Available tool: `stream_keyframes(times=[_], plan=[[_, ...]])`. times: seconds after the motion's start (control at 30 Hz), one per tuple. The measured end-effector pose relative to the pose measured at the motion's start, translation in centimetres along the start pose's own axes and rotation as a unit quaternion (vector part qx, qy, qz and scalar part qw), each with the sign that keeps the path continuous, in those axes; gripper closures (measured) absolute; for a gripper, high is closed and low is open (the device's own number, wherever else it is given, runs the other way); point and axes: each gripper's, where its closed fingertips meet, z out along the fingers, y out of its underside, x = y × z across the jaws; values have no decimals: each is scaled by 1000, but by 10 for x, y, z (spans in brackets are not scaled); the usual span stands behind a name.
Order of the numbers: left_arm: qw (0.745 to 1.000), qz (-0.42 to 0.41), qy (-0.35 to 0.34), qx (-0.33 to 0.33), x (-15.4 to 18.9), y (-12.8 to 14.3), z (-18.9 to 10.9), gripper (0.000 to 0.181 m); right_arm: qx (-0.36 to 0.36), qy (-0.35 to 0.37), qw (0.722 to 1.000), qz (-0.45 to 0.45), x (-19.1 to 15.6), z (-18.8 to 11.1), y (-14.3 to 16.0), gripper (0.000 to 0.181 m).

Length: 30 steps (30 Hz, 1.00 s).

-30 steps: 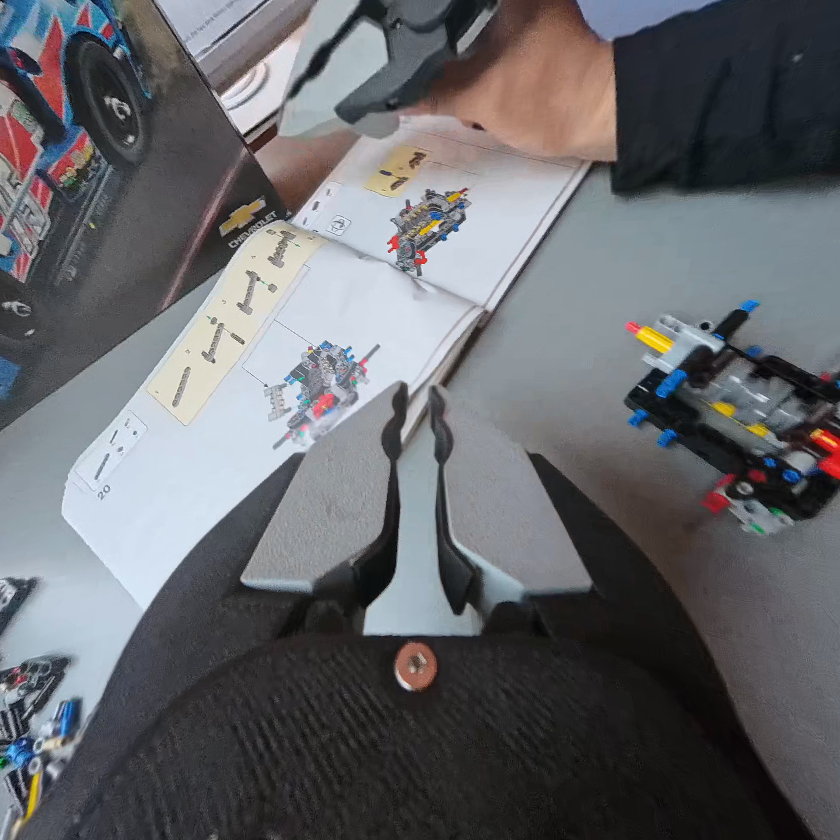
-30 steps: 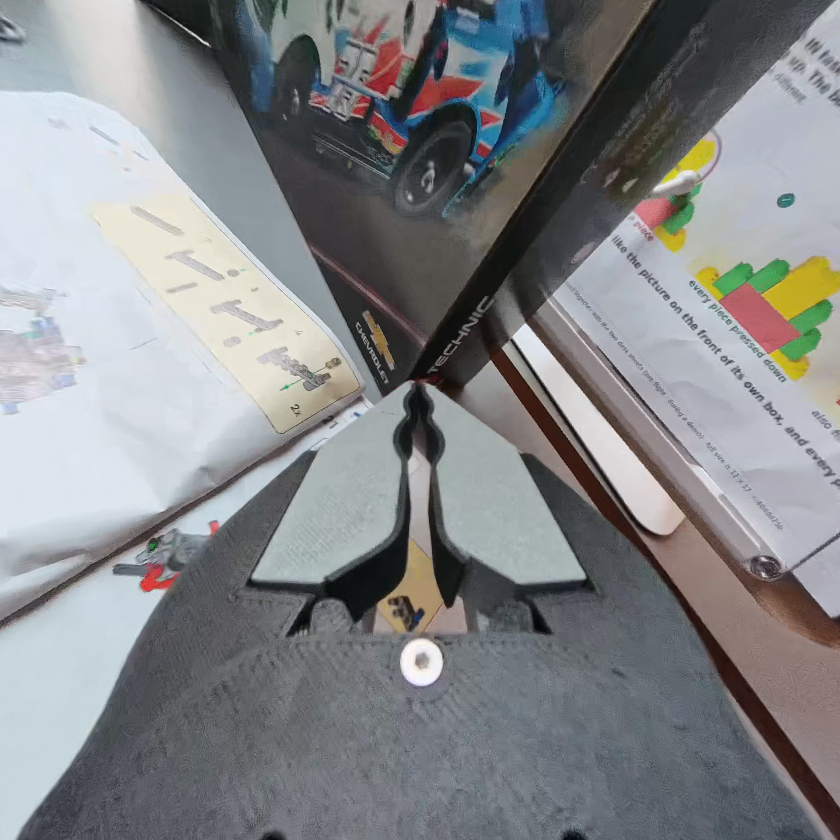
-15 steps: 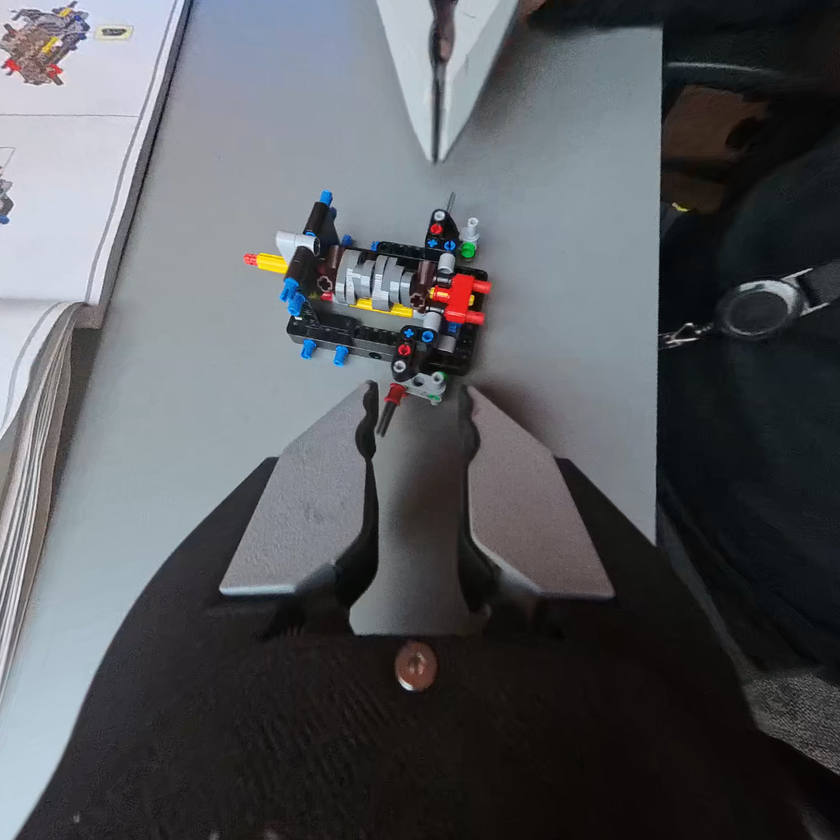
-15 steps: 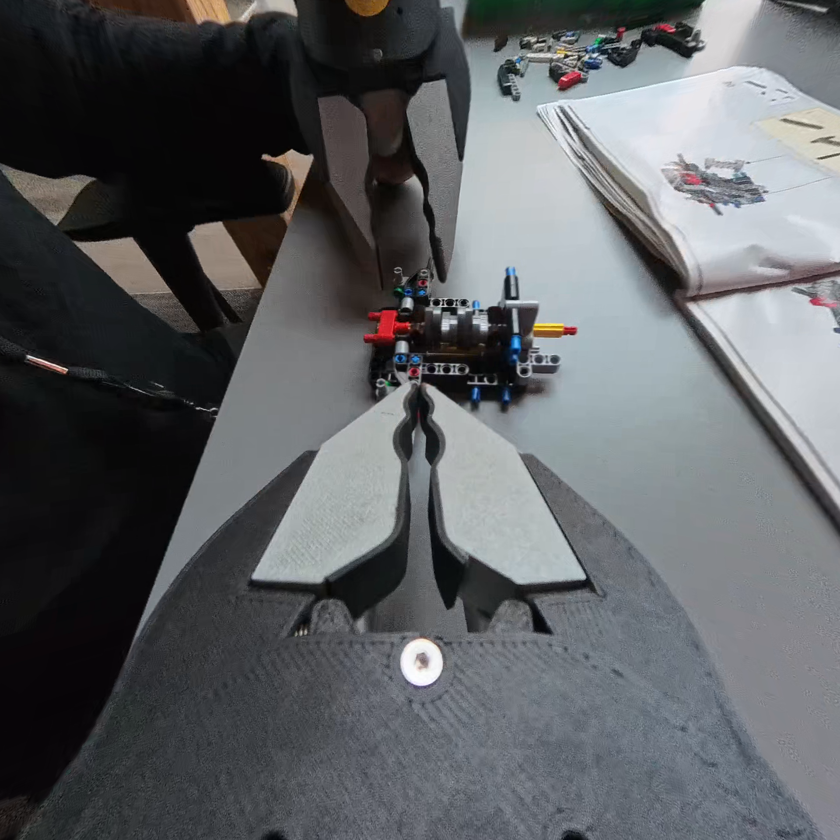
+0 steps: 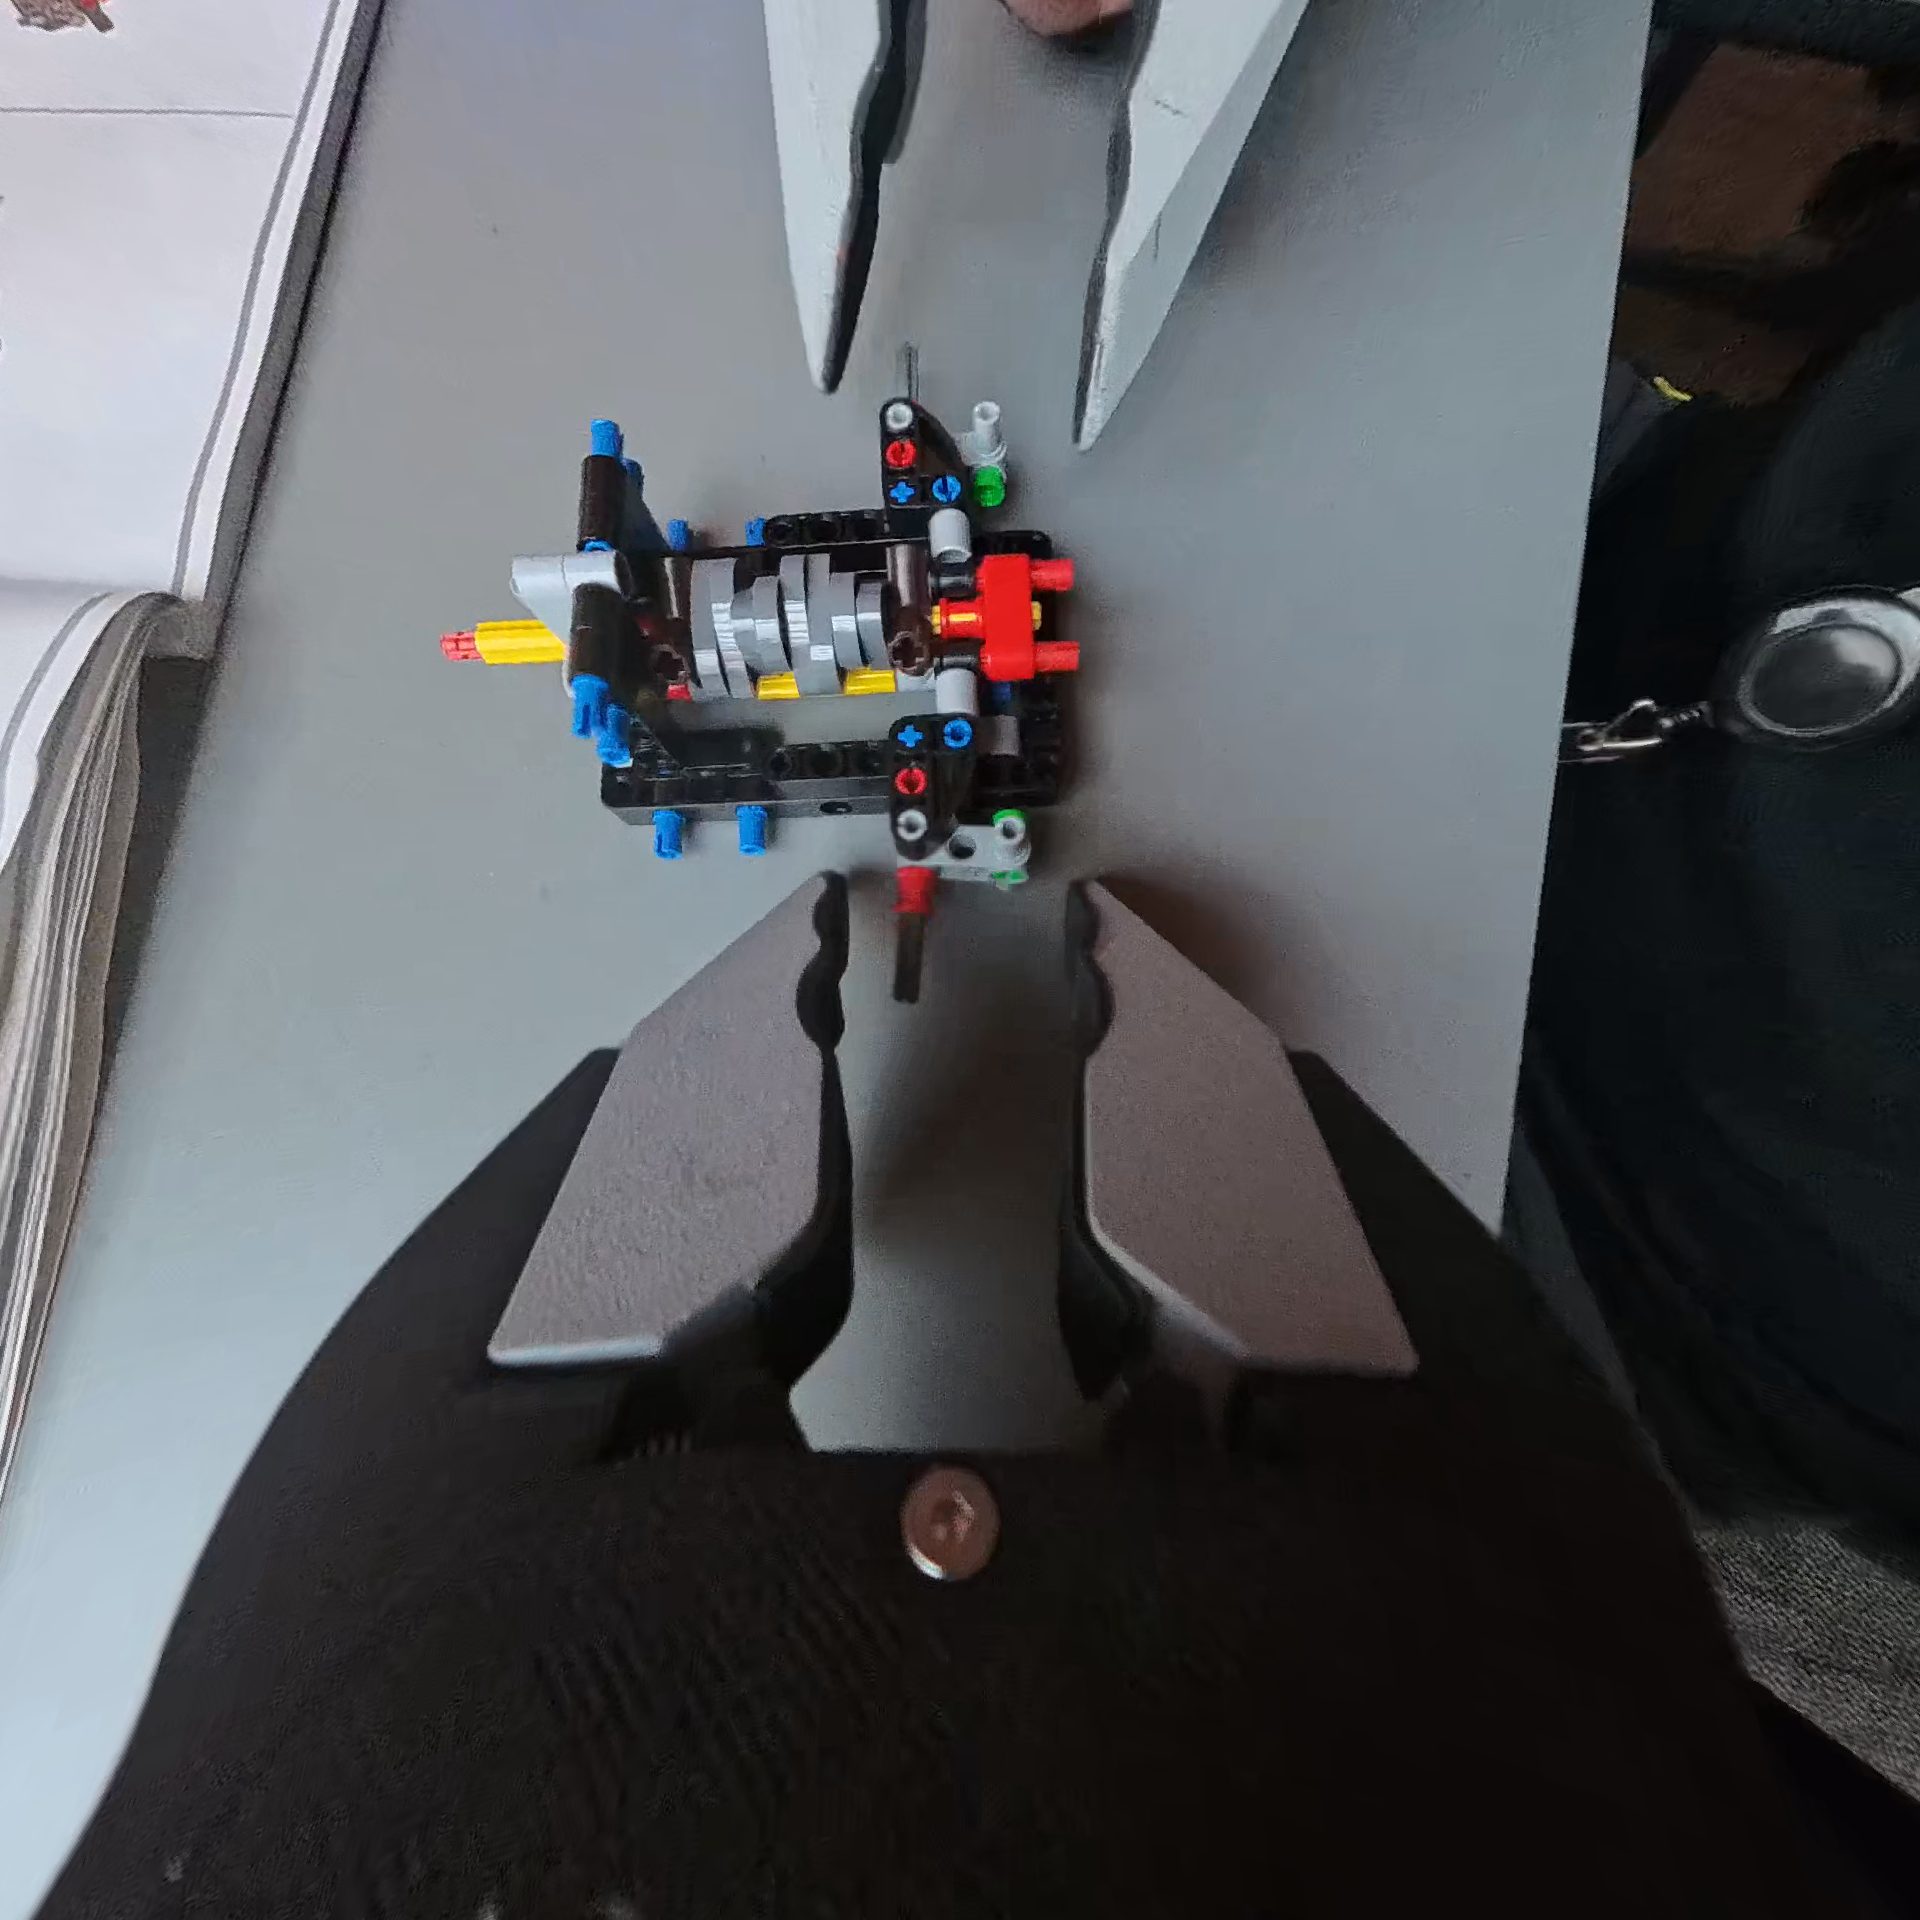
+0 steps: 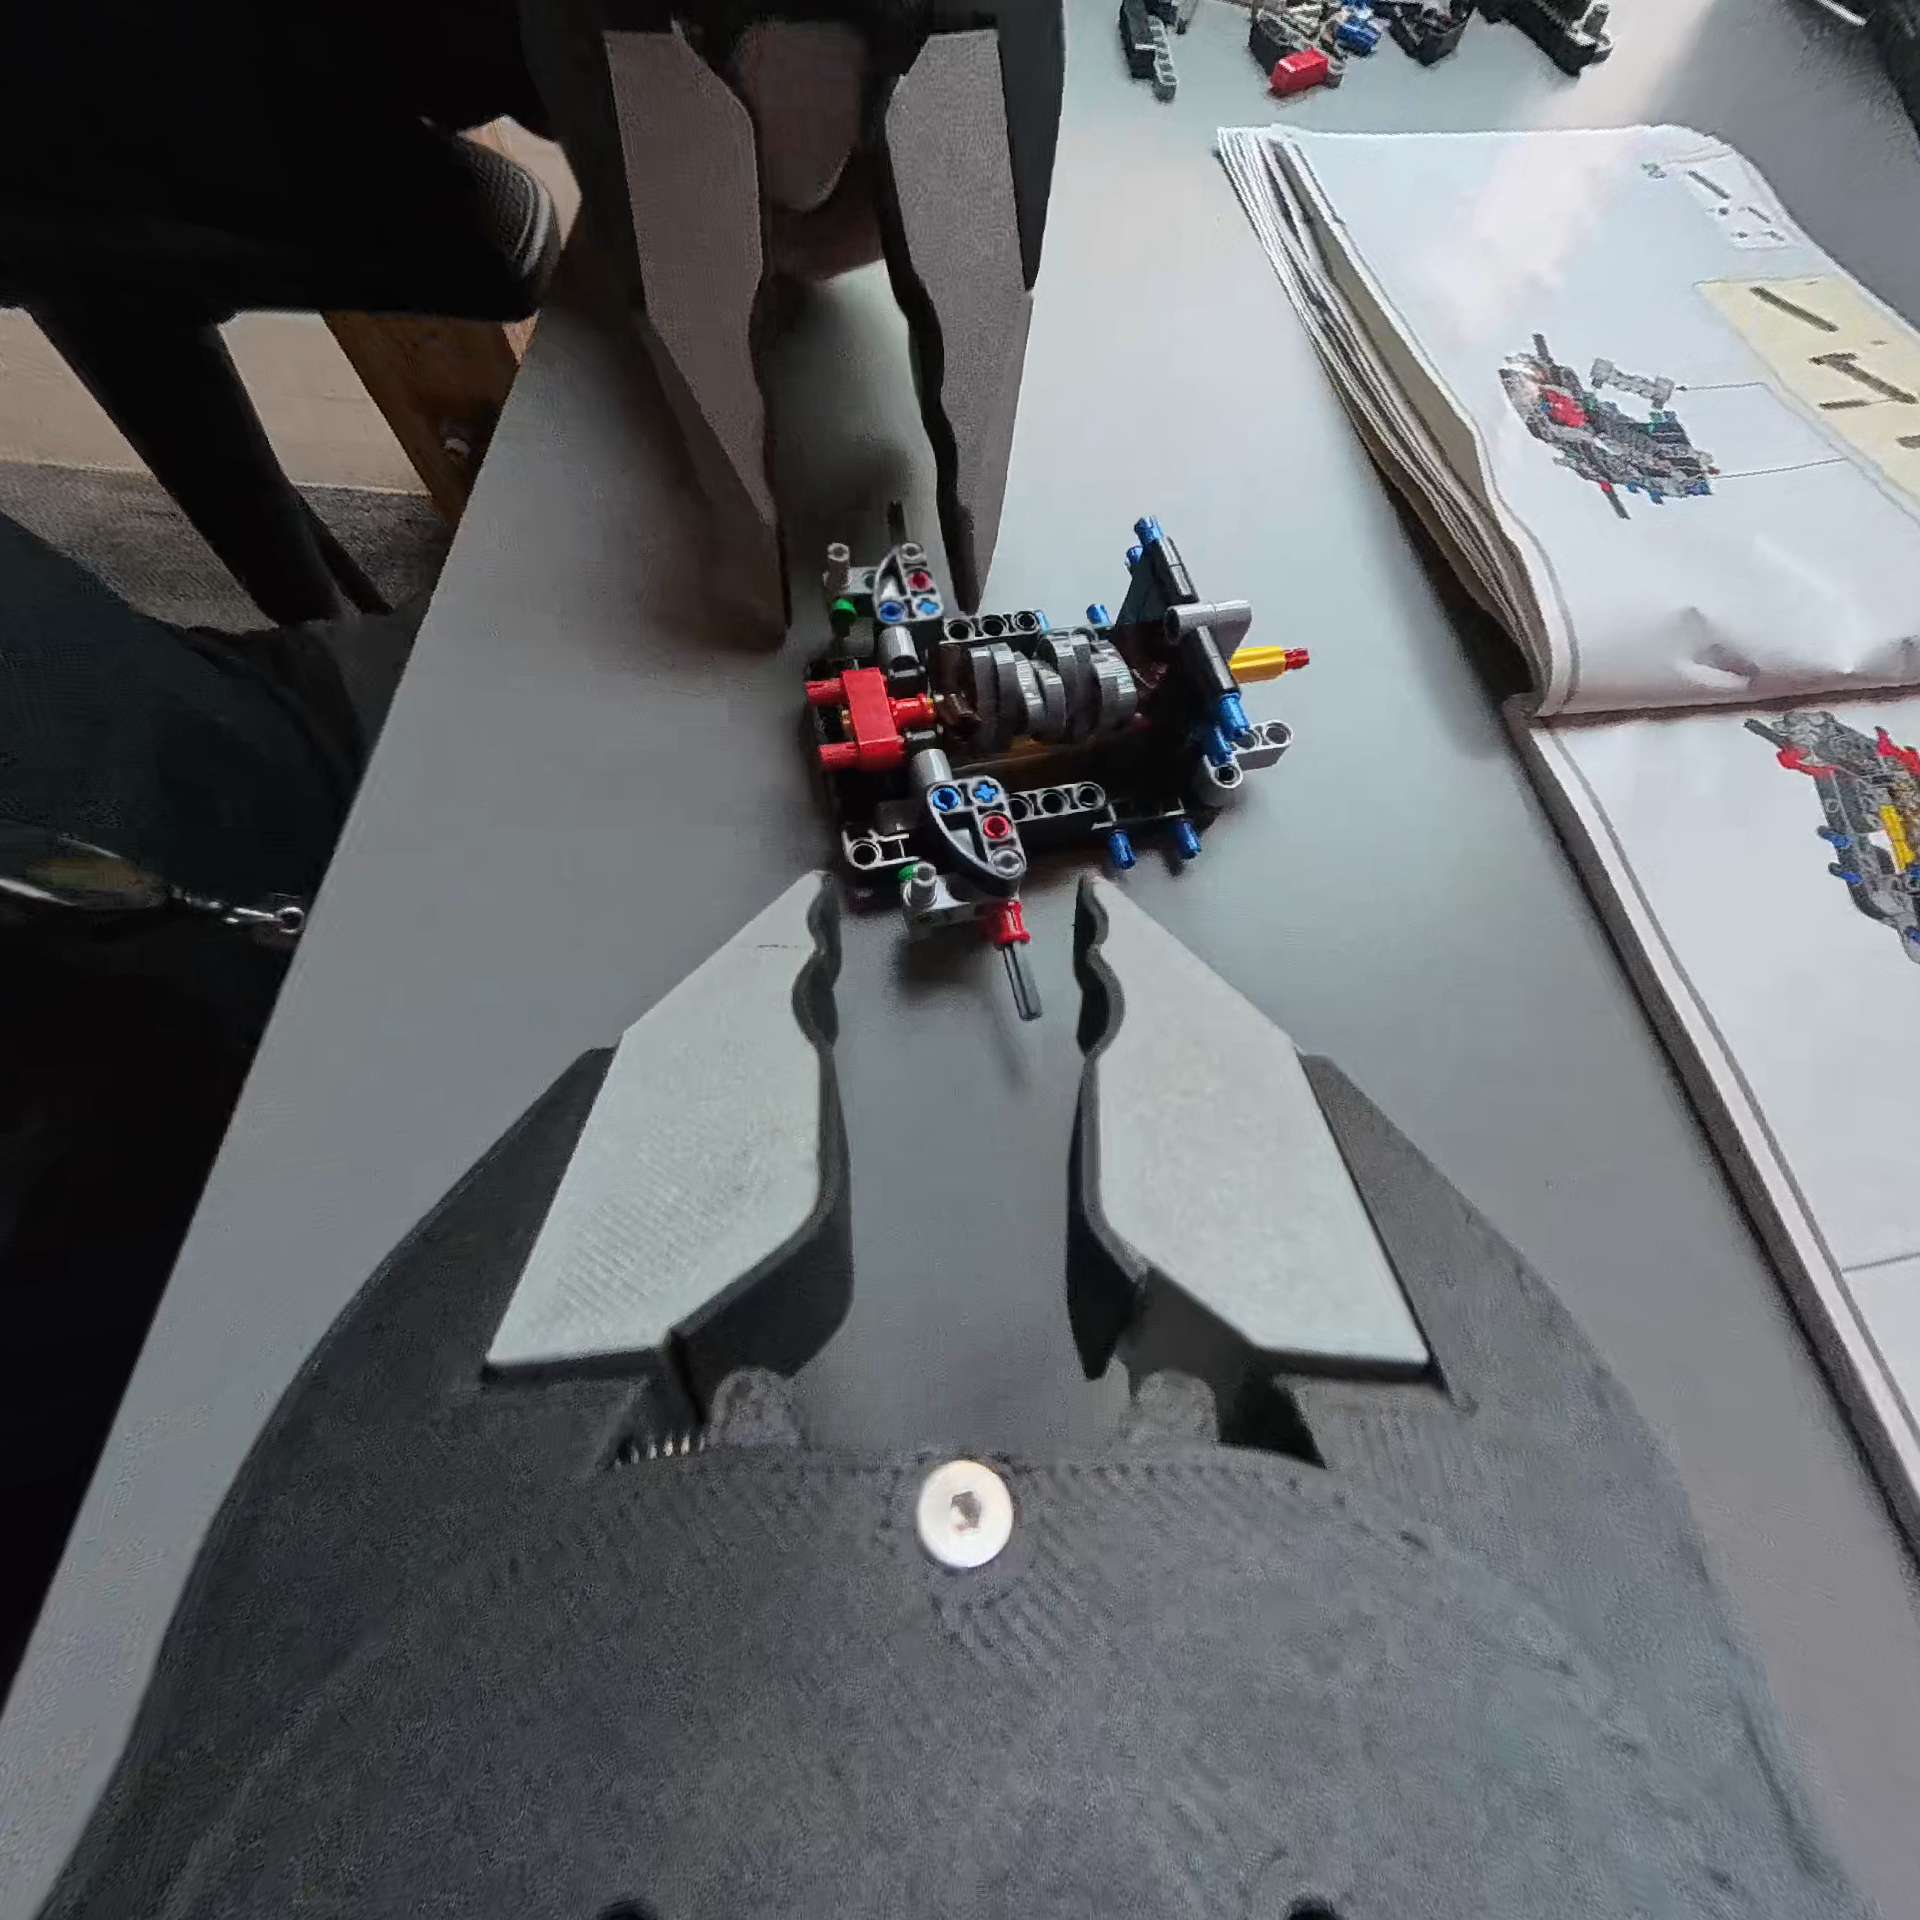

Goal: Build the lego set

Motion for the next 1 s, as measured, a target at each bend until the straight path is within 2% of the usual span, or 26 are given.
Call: stream_keyframes(times=[0.1, 0.2, 0.27, 0.4, 0.47, 0.53, 0.57, 0.67, 0.77, 0.9, 1.0], plan=[[1000, -4, 12, 21, 2, -2, -2, 158, -22, -21, 999, -26, -1, 8, 4, 147], [1000, -2, 4, 7, 1, 0, 2, 160, -39, -33, 998, -29, -3, 14, 8, 153], [1000, -7, -5, 7, -2, -1, 2, 160, -40, -20, 998, -41, -1, 15, 8, 159], [998, -49, -42, 8, -10, -2, 4, 164, -44, 4, 999, -30, 3, 16, 9, 158], [998, -34, -50, 7, -8, -2, 3, 176, -44, 0, 998, -33, 1, 15, 9, 158], [999, -15, -50, 7, -8, -2, 3, 176, -42, -2, 998, -38, 0, 15, 9, 158], [999, -17, -43, 8, -7, -2, 3, 171, -41, -4, 998, -38, 0, 15, 8, 158], [999, -41, 1, 13, 0, -4, 3, 141, -41, -2, 999, -34, 0, 15, 8, 158], [998, -59, 0, 15, 0, -2, 1, 136, -41, 5, 998, -37, 2, 14, 9, 158], [999, -40, -27, 3, -4, 2, -1, 153, -33, 4, 999, -40, 1, 10, 8, 158], [998, -47, -38, 0, -11, 3, -2, 157, -30, 3, 999, -41, 2, 8, 8, 157]])
